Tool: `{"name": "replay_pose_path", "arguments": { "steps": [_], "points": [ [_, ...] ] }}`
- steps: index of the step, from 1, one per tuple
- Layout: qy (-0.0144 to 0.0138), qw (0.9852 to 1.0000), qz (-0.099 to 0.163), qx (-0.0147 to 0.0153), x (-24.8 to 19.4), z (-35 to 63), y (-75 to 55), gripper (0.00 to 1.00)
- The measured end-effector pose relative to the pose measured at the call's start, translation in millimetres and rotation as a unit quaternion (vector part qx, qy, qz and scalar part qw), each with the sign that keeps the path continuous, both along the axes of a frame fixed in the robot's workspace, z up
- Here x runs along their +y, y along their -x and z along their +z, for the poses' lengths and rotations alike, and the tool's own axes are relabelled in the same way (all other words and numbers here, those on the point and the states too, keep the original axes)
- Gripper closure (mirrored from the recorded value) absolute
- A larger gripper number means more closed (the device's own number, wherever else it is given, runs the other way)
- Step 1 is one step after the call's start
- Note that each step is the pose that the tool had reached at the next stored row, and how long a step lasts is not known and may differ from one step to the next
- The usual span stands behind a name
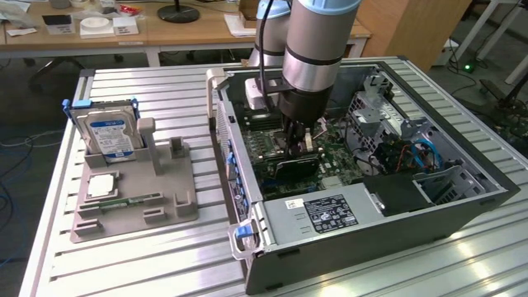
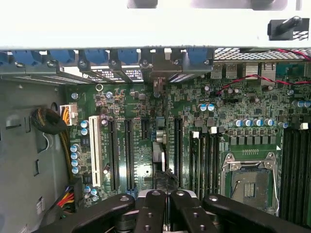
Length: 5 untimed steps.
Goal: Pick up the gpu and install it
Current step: 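Insert the gpu into the slot, then press down on the gpu until it lock into place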
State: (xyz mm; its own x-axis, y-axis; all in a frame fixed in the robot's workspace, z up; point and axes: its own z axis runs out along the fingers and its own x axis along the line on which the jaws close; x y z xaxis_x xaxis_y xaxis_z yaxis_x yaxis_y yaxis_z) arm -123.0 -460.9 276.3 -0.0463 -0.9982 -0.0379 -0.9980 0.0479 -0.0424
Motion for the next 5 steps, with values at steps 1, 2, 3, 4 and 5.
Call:
{"name": "replay_pose_path", "arguments": {
  "steps": [1,2,3,4,5],
  "points": [
    [0.0000,1.0000,0.000,0.0000,0.0,0.0,0.0,0.90],
    [0.0000,1.0000,0.000,0.0000,0.0,0.0,0.0,0.90],
    [0.0000,1.0000,0.000,0.0000,0.0,0.0,0.0,0.90],
    [0.0000,1.0000,0.000,0.0000,0.0,0.0,0.0,0.90],
    [0.0000,1.0000,0.000,0.0000,0.0,0.0,0.0,0.90]
  ]
}}
